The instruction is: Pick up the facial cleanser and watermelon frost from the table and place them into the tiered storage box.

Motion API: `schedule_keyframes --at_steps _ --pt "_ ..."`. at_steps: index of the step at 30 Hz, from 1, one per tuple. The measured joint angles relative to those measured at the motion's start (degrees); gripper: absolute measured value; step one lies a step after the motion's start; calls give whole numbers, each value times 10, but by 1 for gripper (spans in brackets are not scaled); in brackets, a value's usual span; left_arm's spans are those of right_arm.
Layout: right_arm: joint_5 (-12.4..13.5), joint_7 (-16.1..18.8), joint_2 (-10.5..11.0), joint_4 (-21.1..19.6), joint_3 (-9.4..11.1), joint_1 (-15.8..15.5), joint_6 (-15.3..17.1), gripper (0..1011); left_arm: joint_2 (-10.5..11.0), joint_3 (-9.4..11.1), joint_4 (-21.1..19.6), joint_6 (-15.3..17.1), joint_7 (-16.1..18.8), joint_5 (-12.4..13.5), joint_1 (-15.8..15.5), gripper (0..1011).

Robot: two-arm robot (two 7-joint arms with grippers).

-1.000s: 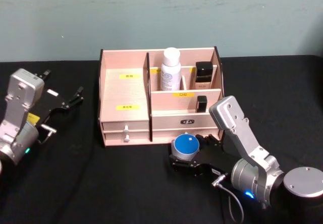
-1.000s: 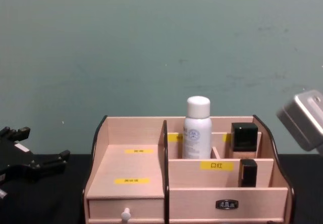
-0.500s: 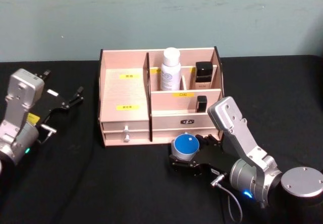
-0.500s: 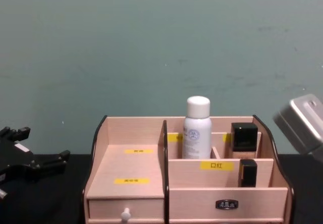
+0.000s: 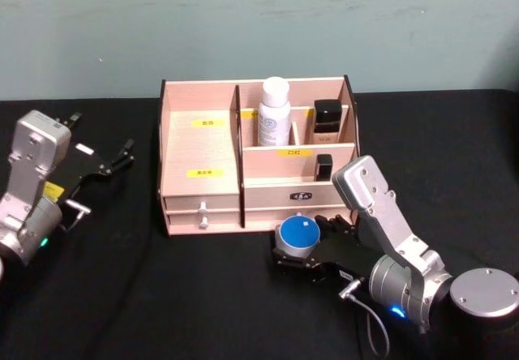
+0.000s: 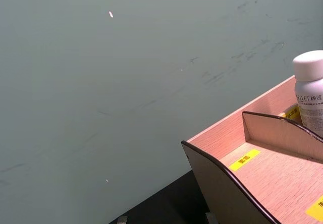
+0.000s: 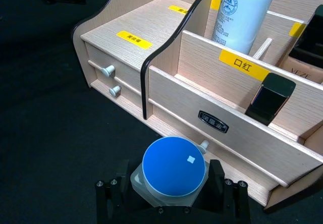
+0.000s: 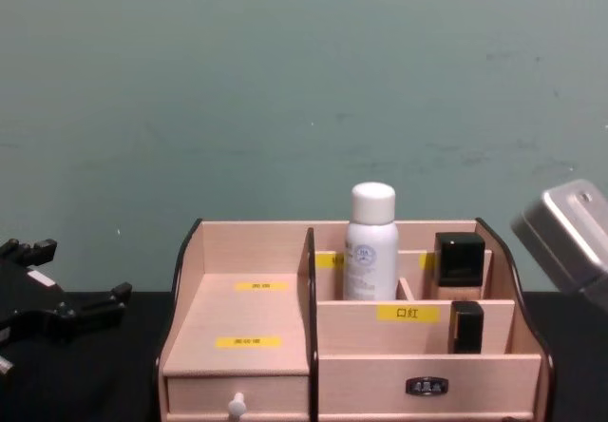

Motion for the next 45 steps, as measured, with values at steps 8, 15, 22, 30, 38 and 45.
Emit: schedule_keyframes --at_steps 8,15,22,30,38,45 --pt "0 0 0 0 0 0 0 1003 0 0 0 0 0 0 0 1001" --pt "1 -1 0 -1 0 0 1 841 0 0 0 0 0 0 0 1001" --pt "2 -1 0 -1 0 0 1 724 0 0 0 0 0 0 0 1001" --pt "2 -1 0 -1 0 0 1 724 0 0 0 0 0 0 0 1001" --pt "3 -1 0 -1 0 0 1 726 0 0 0 0 0 0 0 1001" --pt "3 -1 0 -1 0 0 1 724 0 0 0 0 0 0 0 1001"
